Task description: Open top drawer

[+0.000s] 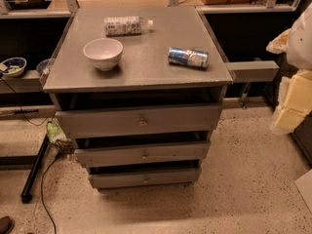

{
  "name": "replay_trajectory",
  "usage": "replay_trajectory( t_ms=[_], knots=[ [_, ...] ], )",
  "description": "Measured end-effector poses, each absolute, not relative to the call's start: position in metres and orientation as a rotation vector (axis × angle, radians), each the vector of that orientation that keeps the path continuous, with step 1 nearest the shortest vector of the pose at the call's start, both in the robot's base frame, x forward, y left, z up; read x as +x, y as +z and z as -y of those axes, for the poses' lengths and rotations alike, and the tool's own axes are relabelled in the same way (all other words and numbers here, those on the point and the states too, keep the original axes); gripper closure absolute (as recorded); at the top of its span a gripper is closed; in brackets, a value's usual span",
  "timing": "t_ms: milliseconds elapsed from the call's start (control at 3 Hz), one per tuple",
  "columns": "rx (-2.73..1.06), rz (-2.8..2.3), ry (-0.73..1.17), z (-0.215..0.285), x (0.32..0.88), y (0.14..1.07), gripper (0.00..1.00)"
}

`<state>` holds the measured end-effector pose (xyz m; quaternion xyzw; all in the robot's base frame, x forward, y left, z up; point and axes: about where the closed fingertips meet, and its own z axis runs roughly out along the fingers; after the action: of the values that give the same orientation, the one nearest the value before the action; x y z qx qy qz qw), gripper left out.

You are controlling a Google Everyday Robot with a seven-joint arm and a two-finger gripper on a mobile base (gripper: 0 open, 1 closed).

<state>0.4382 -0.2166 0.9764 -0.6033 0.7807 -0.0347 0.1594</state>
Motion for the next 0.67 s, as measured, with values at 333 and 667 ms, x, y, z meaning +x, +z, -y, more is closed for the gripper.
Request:
replay_trajectory(
  t_ms=[333,667],
  knots=[
    [-1.724,-2.231,-0.099,0.2166,0.4382,0.9765,0.0],
    [-1.716,-2.209,-0.092,0.2158,0.4378,0.9803,0.0]
  ],
)
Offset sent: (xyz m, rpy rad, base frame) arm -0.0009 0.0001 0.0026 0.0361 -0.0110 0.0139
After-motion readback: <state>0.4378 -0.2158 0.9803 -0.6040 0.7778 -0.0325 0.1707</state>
